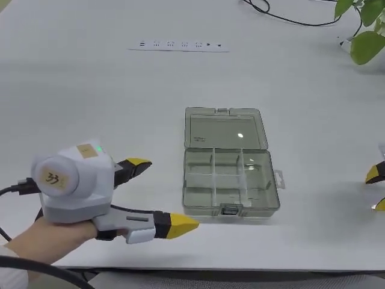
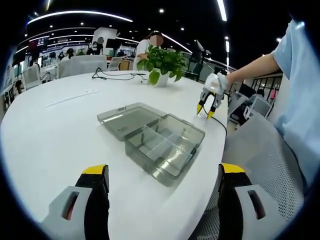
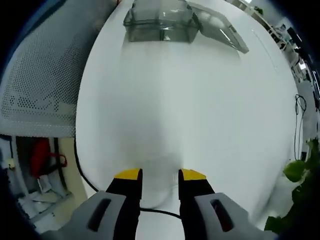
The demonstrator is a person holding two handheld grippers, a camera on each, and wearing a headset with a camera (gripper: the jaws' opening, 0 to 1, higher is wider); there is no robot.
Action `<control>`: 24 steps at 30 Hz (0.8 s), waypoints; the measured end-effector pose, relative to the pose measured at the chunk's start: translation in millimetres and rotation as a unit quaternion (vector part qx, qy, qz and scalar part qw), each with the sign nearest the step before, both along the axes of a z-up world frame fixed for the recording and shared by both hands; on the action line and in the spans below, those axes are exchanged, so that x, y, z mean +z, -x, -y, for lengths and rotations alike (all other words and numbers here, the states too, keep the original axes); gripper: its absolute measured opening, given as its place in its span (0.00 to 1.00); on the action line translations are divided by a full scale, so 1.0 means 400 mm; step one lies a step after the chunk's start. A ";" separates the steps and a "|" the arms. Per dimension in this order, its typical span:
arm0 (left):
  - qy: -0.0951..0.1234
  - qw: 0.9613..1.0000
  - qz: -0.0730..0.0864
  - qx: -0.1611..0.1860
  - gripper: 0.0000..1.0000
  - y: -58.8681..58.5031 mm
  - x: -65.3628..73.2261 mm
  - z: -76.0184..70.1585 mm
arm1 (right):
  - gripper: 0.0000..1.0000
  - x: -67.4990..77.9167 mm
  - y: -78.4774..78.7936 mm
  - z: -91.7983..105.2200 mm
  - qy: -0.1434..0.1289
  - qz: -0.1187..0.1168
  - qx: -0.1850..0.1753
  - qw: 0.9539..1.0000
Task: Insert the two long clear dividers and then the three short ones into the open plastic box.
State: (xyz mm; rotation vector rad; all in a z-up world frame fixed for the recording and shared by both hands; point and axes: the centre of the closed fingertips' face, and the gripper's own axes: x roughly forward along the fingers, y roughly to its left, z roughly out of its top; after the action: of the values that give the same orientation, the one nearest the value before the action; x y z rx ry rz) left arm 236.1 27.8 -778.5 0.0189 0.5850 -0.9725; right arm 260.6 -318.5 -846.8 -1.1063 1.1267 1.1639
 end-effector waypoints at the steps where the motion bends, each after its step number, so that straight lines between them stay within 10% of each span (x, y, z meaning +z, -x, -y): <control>1: 0.000 1.000 0.000 0.000 0.92 -0.001 0.000 0.000 | 0.26 0.000 -0.004 -0.001 -0.002 0.002 -0.008 1.000; 8: 0.002 1.000 0.002 0.003 0.92 -0.003 0.003 -0.004 | 0.16 -0.006 -0.004 0.001 0.002 -0.005 0.007 1.000; 17: 0.003 1.000 0.001 0.005 0.92 -0.004 0.002 -0.005 | 0.47 -0.002 0.030 -0.007 -0.017 -0.026 0.033 0.999; 24: 0.004 1.000 0.002 0.004 0.92 -0.003 0.003 0.000 | 0.45 -0.018 0.037 0.000 0.003 -0.021 0.065 0.998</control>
State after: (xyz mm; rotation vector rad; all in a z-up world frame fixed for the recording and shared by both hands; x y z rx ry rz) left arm 237.3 27.8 -777.4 0.0119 0.5782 -0.9666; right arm 245.8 -318.6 -853.9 -1.1790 1.1042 1.2894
